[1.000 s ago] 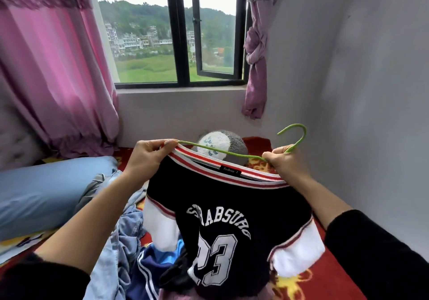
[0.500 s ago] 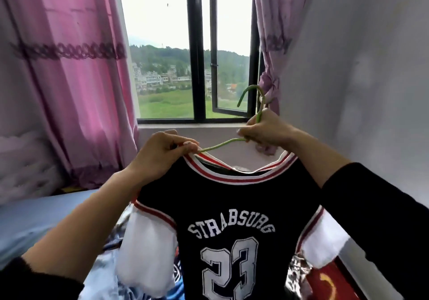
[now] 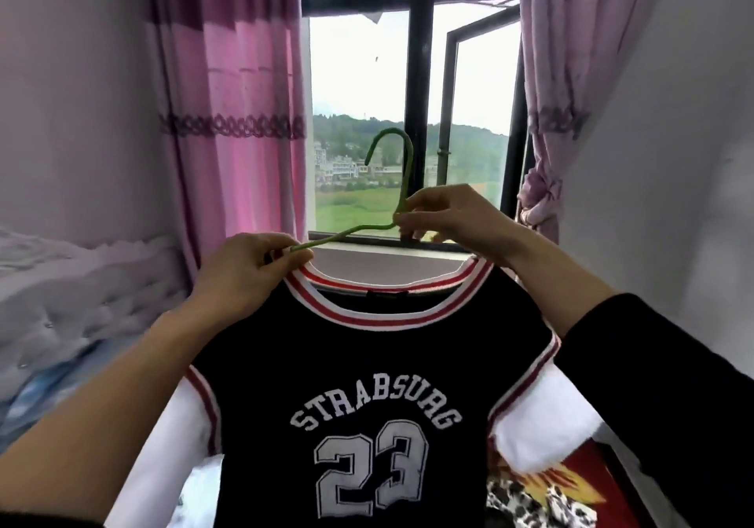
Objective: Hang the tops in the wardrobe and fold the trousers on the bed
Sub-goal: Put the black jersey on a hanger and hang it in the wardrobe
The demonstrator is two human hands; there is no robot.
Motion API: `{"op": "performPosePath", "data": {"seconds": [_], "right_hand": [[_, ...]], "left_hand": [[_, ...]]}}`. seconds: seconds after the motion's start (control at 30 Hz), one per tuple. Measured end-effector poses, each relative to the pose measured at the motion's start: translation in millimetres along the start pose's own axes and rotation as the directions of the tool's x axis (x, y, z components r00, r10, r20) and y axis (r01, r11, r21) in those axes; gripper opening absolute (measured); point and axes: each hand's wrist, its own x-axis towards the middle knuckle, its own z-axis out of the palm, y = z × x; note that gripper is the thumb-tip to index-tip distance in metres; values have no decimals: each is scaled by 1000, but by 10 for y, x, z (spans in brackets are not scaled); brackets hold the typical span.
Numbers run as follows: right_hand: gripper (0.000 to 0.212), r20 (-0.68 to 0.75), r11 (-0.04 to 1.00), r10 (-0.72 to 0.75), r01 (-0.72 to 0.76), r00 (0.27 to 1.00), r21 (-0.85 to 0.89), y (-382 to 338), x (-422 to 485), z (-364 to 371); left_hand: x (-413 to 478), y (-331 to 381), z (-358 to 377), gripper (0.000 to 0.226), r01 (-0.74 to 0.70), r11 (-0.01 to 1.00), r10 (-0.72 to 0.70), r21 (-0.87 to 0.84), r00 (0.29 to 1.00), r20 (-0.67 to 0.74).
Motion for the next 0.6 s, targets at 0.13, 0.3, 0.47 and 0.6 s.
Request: {"op": "performPosePath", "data": {"seconds": [0.13, 0.3, 0.47, 0.6], "right_hand": [[30, -62, 979, 2, -15, 998, -202, 395, -47, 114], [46, -157, 986, -46, 19, 986, -168, 379, -12, 452], [40, -171, 954, -276, 249, 946, -165, -315, 79, 1024], [33, -110, 910, -414, 415, 904, -20, -1075, 100, 1590]], "left_hand": [[-202, -67, -285, 10, 30, 999, -25, 40, 992, -127], [-550, -217, -665, 35, 121, 991, -102, 57, 961, -256], [-993, -273, -1096, 23, 204, 974, -161, 100, 931, -326], [-1365, -309, -1456, 17, 279, 954, -231, 106, 915, -332]]}}
